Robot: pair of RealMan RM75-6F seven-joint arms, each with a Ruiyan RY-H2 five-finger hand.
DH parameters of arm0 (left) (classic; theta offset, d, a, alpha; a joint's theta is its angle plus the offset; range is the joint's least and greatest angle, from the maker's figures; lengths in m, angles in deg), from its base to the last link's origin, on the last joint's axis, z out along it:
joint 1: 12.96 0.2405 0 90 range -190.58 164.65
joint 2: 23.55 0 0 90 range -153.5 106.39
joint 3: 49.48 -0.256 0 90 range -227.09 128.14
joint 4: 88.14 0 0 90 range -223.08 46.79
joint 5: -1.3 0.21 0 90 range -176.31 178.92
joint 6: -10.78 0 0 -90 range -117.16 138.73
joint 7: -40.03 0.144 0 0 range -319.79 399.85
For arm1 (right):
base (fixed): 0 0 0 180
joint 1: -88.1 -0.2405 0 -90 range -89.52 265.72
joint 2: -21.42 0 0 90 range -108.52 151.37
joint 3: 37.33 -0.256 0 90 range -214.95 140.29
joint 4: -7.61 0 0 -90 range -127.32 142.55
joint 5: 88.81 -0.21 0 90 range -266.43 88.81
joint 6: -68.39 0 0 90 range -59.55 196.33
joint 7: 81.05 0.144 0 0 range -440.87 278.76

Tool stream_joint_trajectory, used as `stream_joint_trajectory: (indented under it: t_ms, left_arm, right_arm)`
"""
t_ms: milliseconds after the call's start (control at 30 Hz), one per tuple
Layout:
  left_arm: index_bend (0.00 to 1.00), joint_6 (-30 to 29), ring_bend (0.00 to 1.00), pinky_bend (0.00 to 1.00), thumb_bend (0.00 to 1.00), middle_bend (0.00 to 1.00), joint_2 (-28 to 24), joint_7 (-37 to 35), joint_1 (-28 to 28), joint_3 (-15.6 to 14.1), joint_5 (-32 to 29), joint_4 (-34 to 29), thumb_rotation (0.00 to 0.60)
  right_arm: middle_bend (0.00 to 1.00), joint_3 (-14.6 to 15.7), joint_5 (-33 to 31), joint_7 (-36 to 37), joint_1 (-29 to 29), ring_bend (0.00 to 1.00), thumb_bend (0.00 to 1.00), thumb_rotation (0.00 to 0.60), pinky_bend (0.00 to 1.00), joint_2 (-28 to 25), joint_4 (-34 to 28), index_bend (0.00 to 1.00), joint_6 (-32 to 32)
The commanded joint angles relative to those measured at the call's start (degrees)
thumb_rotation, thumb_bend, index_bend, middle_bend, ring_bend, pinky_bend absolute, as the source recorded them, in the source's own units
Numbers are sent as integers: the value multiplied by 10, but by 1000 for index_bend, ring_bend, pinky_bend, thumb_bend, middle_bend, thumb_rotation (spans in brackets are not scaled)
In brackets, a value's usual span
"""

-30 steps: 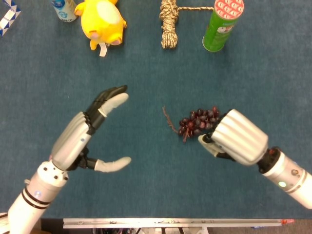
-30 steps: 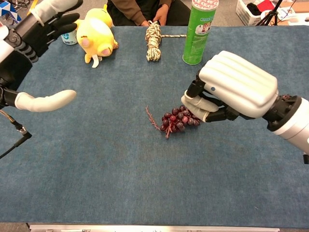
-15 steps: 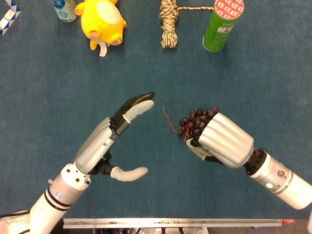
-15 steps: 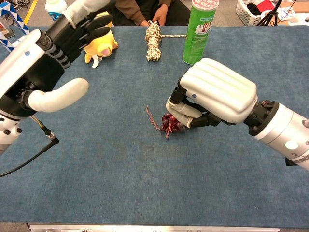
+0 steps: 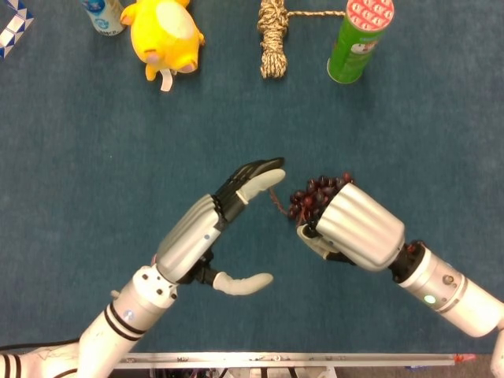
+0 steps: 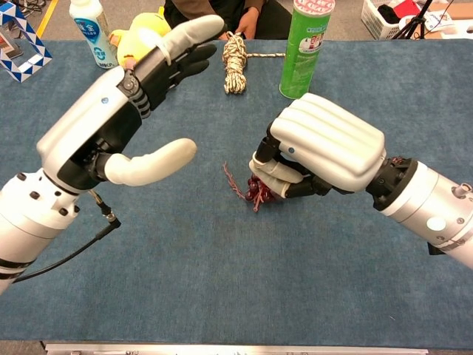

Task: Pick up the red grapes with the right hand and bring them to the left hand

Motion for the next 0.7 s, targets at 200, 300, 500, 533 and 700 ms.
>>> stream_joint_trajectory:
  t_ms: [200,300,500,533,700]
  left_arm:
    - [0,9,0,2,209,0,21,10,-9,1,-12,7,277]
    - [0,6,0,2,209,0,28,16,-11,2,-12,14,260]
    - [0,-1,0,2,209,0,40,24,-12,0,-9,25,251]
    - [0,-3,0,2,209,0,41,25,-12,1,-8,27,249]
    - [0,-10,0,2,209,0,50,29,-14,0,-5,36,229]
  right_arm:
    - [1000,2,-1,-3,-5,1000,822,600,1000,3,-2,1000,4]
    - [1000,3,-2,-2,-6,1000,822,600,1000,5,-2,1000,4]
    - [1000,7,-1,-2,-9,1000,822,600,1000,8,-3,1000,6]
    - [1000,7,-1,-3,-9,1000,822,600,1000,8,-3,1000,6]
    - [1000,9,-1,-6,-12,1000,822,600,1000,11,-5,1000,5]
